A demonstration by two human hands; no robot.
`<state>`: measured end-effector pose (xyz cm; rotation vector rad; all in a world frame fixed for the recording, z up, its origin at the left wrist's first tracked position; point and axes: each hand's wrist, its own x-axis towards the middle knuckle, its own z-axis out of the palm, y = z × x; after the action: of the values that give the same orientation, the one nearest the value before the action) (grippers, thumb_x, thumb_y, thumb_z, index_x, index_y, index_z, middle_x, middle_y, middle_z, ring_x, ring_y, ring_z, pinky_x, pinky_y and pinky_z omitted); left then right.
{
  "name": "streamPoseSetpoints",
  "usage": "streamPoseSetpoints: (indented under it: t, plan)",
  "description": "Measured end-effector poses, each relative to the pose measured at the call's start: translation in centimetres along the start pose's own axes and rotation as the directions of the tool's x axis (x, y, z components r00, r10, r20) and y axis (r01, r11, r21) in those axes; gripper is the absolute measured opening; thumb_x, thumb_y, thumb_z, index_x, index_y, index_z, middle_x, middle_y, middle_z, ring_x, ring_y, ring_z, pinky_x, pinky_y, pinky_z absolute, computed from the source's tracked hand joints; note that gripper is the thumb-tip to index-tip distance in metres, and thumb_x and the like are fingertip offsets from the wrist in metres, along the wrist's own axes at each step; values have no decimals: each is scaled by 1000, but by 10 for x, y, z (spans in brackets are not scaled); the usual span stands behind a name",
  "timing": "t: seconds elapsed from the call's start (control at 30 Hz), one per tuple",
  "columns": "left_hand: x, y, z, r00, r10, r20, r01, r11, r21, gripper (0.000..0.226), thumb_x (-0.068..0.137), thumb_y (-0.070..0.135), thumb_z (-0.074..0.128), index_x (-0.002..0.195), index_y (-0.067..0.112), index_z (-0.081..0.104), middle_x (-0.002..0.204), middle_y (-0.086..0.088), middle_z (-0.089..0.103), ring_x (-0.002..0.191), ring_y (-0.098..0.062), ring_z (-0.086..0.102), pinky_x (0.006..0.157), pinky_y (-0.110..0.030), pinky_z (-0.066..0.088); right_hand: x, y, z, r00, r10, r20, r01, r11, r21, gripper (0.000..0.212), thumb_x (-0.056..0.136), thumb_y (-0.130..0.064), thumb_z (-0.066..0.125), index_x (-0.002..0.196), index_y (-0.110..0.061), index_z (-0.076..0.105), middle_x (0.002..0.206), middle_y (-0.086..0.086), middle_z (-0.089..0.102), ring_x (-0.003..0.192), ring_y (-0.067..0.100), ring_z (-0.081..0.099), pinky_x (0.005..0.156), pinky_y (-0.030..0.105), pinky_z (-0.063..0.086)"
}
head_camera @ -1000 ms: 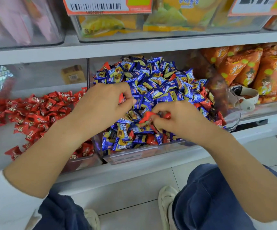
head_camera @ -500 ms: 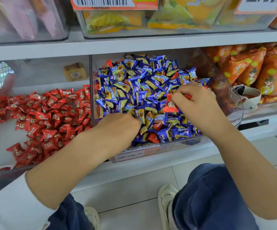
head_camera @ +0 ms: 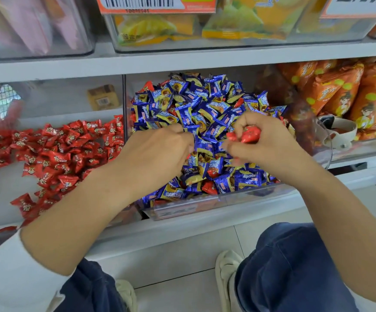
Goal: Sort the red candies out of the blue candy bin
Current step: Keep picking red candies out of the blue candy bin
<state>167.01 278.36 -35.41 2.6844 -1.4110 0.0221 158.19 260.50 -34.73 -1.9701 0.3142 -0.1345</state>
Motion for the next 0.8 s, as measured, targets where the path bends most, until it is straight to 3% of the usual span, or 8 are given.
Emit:
streamPoseSetpoints:
  t: [0.1,0.17,0.23,0.37,0.53,0.63,0.73,0.8]
  plan:
    - [-1,2,-1,999,29,41,-26,998,-59,30,100,41,32,105,26,58,97,10,49,86,-14,53,66,-30,41,-7,2,1,967,-77,242,155,933,-324,21,75,-5,70,74,-21,57,68,-6,62,54,3,57,54,15,46]
    - [0,5,2,996,50,73,-44,996,-76,31,99,42,33,101,24,57,95,8,51,86,-16,54,68,-30,39,-5,12,2,949,-58,309,228,804,-550,16,74,-8,66,80,-24,65,68,-15,63,59,-2,56,54,9,40]
    - [0,9,7,992,66,105,-52,991,-126,29,99,41,35,100,22,57,93,7,49,83,-15,51,68,-28,34,0,20,3,947,-28,321,248,702,-668,16,79,-13,61,88,-21,71,74,-6,68,63,4,58,55,16,41]
    - [2,19,15,987,89,134,-48,958,-284,23,97,36,43,96,18,58,84,9,40,79,-15,46,71,-31,38,7,24,3,962,-128,243,269,619,-738,24,85,-20,54,100,-26,71,84,3,64,78,20,59,63,30,41]
    - [2,27,30,963,124,239,-81,980,-181,21,96,35,48,102,18,58,98,1,43,86,-24,56,73,-38,45,6,26,9,944,-182,275,329,573,-750,42,86,-21,55,125,-37,58,105,1,66,97,24,60,72,34,47]
    - [2,26,31,943,144,299,-113,987,-117,21,95,32,50,114,26,55,109,1,46,93,-25,58,73,-39,48,6,27,13,931,-140,337,357,542,-761,37,88,-26,52,122,-38,59,98,-2,62,92,22,59,66,33,42]
    - [3,24,29,931,165,324,-166,986,-25,36,95,28,48,130,38,48,116,1,46,96,-25,56,69,-36,46,7,28,11,934,-139,328,350,528,-774,28,88,-31,51,113,-37,63,97,0,61,92,21,59,70,36,47]
    - [4,23,29,936,173,306,-175,984,-20,36,95,29,47,130,40,50,114,2,47,97,-24,56,69,-35,45,8,30,10,934,-141,327,351,520,-779,24,87,-29,54,109,-30,64,97,2,61,92,22,58,71,38,47]
